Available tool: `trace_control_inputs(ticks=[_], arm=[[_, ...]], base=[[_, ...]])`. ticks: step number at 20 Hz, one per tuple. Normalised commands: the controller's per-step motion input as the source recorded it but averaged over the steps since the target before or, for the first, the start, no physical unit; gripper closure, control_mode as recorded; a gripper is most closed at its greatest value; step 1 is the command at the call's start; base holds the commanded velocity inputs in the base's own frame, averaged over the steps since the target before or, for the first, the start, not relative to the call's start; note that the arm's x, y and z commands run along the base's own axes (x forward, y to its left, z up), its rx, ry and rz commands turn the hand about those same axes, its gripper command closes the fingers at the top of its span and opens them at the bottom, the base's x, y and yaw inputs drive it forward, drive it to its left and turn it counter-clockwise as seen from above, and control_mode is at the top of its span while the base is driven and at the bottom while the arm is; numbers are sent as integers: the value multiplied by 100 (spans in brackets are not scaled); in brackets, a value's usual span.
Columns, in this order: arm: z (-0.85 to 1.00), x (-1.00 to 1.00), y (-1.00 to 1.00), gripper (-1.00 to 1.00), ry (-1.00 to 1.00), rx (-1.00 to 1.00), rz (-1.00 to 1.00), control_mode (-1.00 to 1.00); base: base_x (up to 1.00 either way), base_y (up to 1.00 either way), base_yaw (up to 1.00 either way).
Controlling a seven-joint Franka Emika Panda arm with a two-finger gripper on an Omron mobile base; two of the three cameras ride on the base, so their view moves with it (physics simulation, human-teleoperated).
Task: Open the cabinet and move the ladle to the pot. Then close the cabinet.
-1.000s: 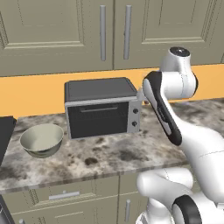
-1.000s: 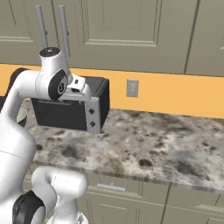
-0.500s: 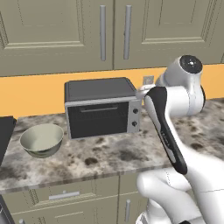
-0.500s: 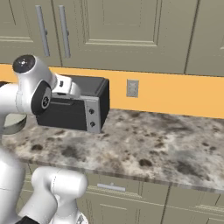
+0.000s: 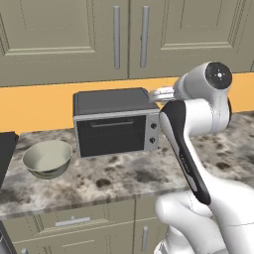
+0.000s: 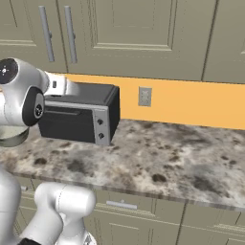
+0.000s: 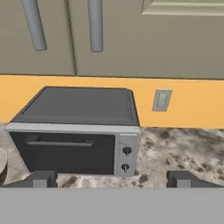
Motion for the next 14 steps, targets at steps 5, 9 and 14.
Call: trace_control_inputs(ticks=[5, 9, 14], arm=[[35, 0, 7, -100, -6, 0, 0, -100], [29, 0, 5, -100, -2, 0, 0, -100], [27, 0, 6, -100, -1, 0, 0, -100]], base=[[0, 0, 0], [0, 0, 0], [0, 0, 0]])
